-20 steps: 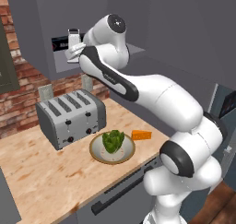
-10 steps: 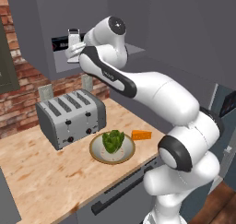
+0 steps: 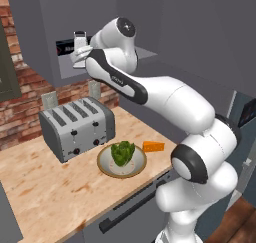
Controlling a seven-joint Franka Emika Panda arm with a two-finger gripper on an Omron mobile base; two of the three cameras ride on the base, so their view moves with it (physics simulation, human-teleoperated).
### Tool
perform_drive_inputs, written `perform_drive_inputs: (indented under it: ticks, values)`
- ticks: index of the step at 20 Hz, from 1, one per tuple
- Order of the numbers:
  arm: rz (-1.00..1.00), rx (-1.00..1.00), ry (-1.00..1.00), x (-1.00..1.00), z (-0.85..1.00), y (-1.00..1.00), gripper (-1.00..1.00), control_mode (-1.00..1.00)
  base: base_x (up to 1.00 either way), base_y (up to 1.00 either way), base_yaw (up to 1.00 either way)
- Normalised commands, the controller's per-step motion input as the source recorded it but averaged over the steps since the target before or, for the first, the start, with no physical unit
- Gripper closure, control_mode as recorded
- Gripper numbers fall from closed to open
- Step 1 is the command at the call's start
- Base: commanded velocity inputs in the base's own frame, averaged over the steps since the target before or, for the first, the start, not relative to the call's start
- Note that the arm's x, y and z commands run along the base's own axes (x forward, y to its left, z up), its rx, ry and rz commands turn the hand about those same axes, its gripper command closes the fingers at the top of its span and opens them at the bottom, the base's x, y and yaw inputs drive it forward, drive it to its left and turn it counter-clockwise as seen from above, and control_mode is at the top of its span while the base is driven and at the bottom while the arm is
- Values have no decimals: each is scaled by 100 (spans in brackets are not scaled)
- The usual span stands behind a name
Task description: Pick the cheese from the fridge and the cheese grater from the cabinet and place them next to the salad bowl.
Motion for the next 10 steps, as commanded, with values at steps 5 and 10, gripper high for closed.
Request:
perform_drive_inputs:
  ticks: [5,10]
  values:
    - [0,0,2,5,-2,9,-100,-100,0,0,0]
    - [0,0,0,19,-1,0,-100,-100,0,0,0]
